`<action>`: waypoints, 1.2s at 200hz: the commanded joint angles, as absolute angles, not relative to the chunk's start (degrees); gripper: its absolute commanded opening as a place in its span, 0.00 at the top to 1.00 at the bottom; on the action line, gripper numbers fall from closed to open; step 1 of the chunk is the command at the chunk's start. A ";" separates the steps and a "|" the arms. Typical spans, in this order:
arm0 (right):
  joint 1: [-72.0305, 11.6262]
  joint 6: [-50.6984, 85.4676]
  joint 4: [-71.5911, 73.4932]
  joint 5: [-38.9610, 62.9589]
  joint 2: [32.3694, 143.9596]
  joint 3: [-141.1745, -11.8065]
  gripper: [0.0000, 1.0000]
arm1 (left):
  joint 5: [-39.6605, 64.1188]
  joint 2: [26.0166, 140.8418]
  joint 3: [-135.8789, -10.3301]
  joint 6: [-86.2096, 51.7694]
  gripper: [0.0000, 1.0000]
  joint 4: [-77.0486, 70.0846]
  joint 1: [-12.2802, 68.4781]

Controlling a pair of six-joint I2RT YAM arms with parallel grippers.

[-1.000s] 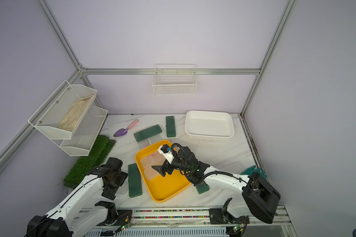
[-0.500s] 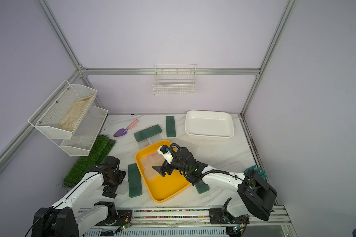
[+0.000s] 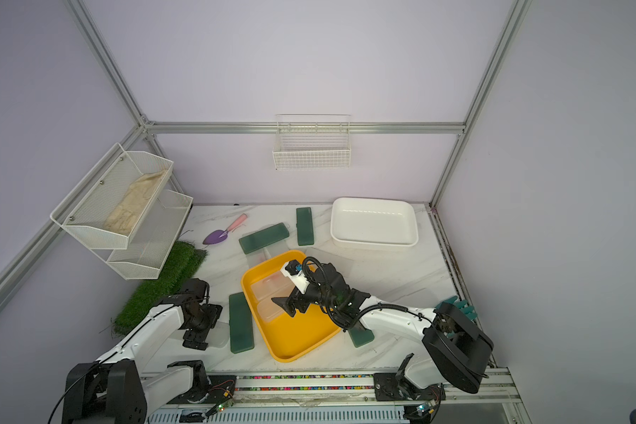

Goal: Place the pencil cases by color into the storage box
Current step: Pick up the pencil case from the center of the board.

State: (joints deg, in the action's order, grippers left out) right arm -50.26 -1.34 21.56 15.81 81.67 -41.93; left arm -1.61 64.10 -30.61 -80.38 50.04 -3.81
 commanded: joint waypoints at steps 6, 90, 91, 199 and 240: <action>-50.44 -2.15 22.85 14.94 82.00 -42.71 0.03 | -1.32 65.14 -28.55 -78.31 0.11 47.33 -5.25; -50.48 -2.21 22.06 13.84 82.00 -42.80 0.03 | -1.45 67.46 -27.79 -75.24 0.19 44.33 -5.84; -50.42 -2.16 22.06 13.82 82.00 -42.80 0.03 | -1.47 67.39 -27.83 -75.19 0.20 44.40 -5.82; -50.43 -1.53 22.48 12.66 82.62 -42.98 0.03 | -7.36 61.00 -37.48 -67.19 0.28 51.75 -5.84; -50.40 -1.74 22.22 12.49 82.61 -43.15 0.03 | -7.39 61.14 -41.79 -62.37 0.29 52.56 -5.82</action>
